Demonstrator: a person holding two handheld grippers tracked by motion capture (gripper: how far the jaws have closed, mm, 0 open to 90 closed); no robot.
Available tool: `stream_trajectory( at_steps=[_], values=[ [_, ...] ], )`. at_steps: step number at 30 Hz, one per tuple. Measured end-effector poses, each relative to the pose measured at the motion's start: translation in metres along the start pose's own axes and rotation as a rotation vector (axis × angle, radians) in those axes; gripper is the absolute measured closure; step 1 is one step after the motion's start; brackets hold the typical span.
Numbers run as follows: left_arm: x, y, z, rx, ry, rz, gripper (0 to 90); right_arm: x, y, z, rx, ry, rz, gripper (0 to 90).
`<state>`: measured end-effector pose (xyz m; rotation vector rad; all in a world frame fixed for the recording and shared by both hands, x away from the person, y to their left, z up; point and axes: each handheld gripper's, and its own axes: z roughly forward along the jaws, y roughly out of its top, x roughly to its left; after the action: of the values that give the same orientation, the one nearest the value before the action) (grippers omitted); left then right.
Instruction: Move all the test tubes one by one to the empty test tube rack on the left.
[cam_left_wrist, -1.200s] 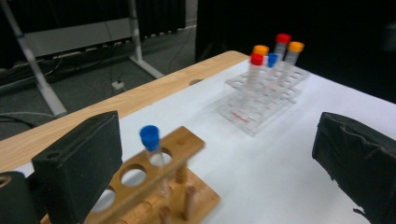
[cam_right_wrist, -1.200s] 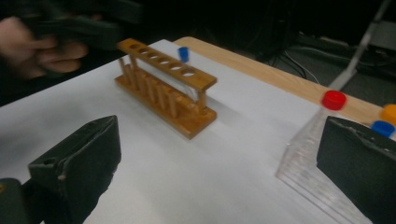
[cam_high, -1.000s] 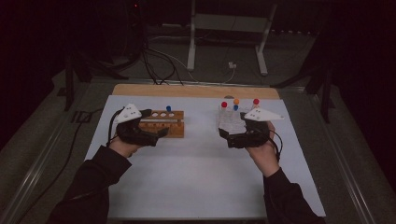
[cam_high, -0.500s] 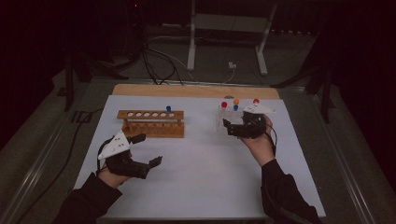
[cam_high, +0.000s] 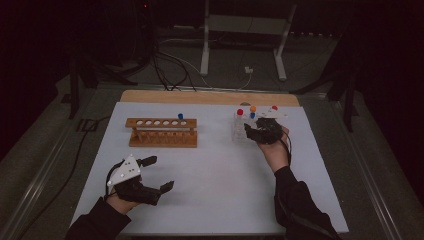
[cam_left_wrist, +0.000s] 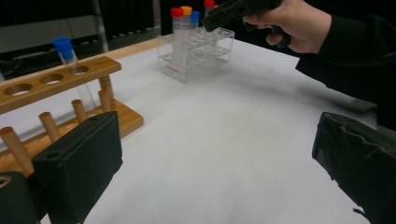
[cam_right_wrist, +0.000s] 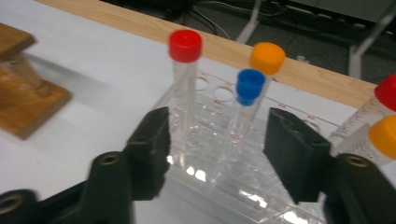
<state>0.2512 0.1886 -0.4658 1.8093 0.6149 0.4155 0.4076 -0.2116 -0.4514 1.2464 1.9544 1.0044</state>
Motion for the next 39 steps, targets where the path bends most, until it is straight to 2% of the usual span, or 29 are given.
stream_trajectory(
  at_steps=[2, 5, 11, 19, 24, 29, 39],
  values=[
    [0.0, -0.002, 0.0, 0.005, 0.004, 0.002, 2.6, -0.001, 0.0, 0.004, 0.009, -0.007, 0.013, 48.7],
    [0.001, -0.003, 0.001, 0.01, 0.004, 0.003, 2.6, -0.005, 0.0, 0.01, 0.016, -0.009, 0.062, 54.2],
    [0.003, -0.001, 0.001, -0.003, 0.0, -0.003, 2.6, -0.006, 0.003, 0.02, 0.041, -0.055, 0.067, 59.3],
    [0.003, -0.002, 0.001, 0.008, -0.002, 0.0, 2.6, -0.007, 0.006, 0.031, 0.059, -0.067, 0.095, 66.3],
    [0.004, -0.002, 0.001, 0.008, 0.001, 0.0, 2.6, -0.006, 0.004, 0.035, 0.071, -0.086, 0.09, 75.5],
    [0.004, -0.002, 0.001, 0.009, 0.001, -0.002, 2.6, -0.008, 0.003, 0.037, 0.075, -0.084, 0.098, 76.8],
    [0.005, -0.002, 0.0, 0.006, 0.001, -0.008, 2.6, -0.006, 0.009, 0.03, 0.048, -0.094, 0.068, 77.6]
  ],
)
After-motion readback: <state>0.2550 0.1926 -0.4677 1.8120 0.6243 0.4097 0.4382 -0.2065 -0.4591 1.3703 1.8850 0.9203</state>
